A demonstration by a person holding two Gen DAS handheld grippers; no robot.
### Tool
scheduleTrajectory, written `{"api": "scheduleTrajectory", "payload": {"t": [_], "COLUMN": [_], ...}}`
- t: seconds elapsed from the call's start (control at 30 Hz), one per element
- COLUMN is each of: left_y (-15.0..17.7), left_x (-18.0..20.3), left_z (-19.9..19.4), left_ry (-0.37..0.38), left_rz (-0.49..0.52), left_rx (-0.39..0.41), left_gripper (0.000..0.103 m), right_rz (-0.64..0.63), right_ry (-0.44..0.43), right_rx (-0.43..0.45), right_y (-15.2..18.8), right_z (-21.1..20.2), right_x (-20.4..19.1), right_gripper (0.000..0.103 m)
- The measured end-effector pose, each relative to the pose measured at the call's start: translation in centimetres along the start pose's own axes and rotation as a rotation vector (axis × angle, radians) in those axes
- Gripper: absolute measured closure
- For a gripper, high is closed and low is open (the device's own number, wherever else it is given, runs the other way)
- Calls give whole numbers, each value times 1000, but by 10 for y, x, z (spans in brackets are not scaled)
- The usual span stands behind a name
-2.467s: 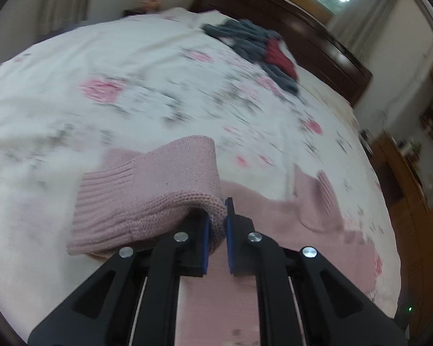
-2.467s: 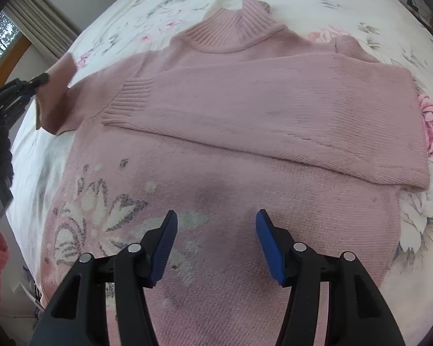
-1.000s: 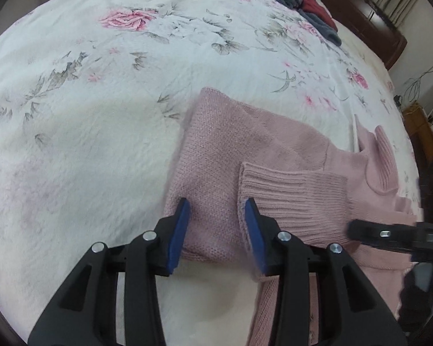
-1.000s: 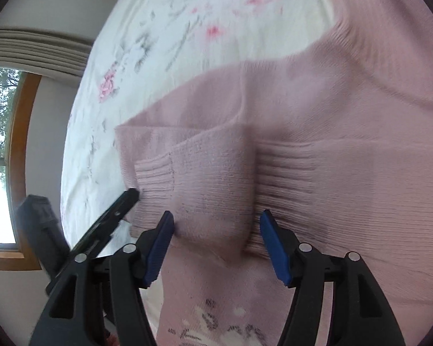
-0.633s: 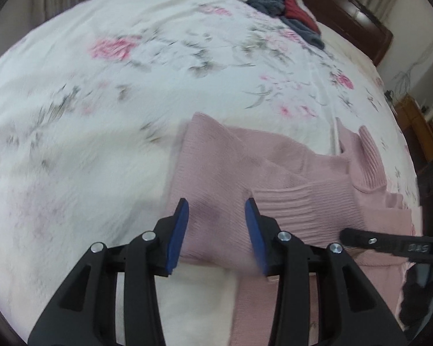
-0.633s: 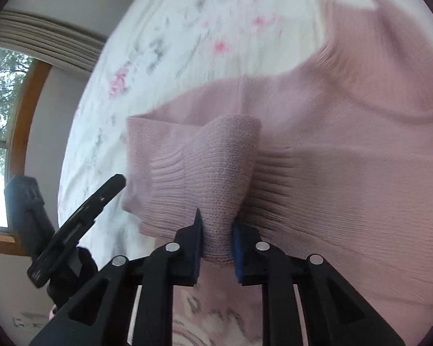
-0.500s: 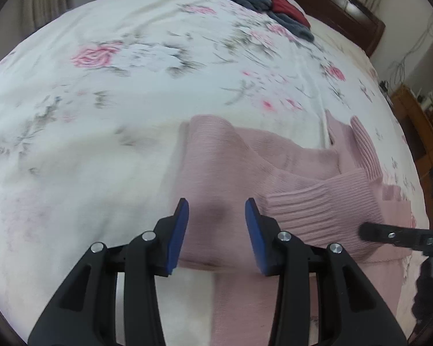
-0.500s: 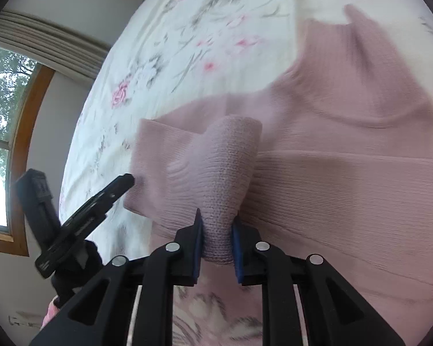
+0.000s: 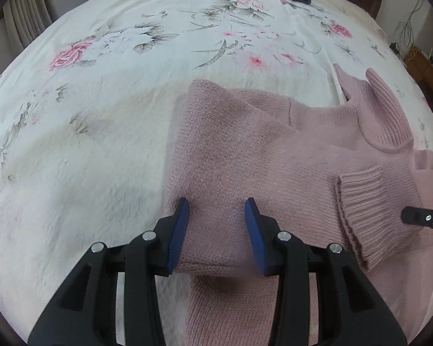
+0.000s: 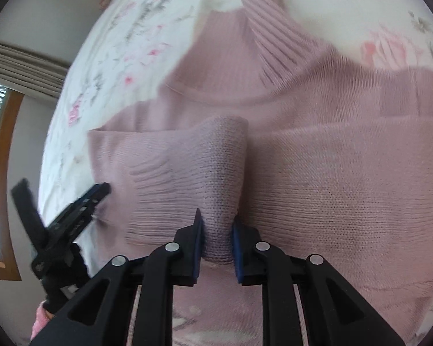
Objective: Fold small clothes
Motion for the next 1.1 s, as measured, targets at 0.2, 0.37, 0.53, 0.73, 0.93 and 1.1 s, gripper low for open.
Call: {"api": "scheduleTrajectory", "payload": {"t": [0.2,0.37,0.53,0.73,0.93,1.1], "left_y": [0,-3,-5,1,6,5], "left_x": [0,-6,-5,-12,-9,-11], "left_z": [0,-22,-29,-7,-4,-4], "left_ry": [3,70,91,85,62,67], "left_rz": [21,-28,-24,-36,-4,-13], "left_rx": [-8,20,27,-18,-2,-4], "left_gripper": [63,63,62,62,62,62], "right_rz": [-25,-179,-273,-309,-333,-254], "right_ry": [65,210,134,194,324,228], "right_rx": [3,138,54,-8,1,23], "right_y": [0,8,17,19,19,17], "right_z": [0,-43,-24,24,51,23], "right_x": [-4,-45,-101,-129,-132,-108], "right_gripper": [74,64,62,48,62,87]}}
Point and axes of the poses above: each gripper's, at about its wrist camera, not at the fingertips, and z roughly the way its jaws point, x to its right, y to its underside, the point moved 1 cm from there along z, roughly the way its jaws point, and after that the axes turned 5 degrees about y, right-handed, at the moved point
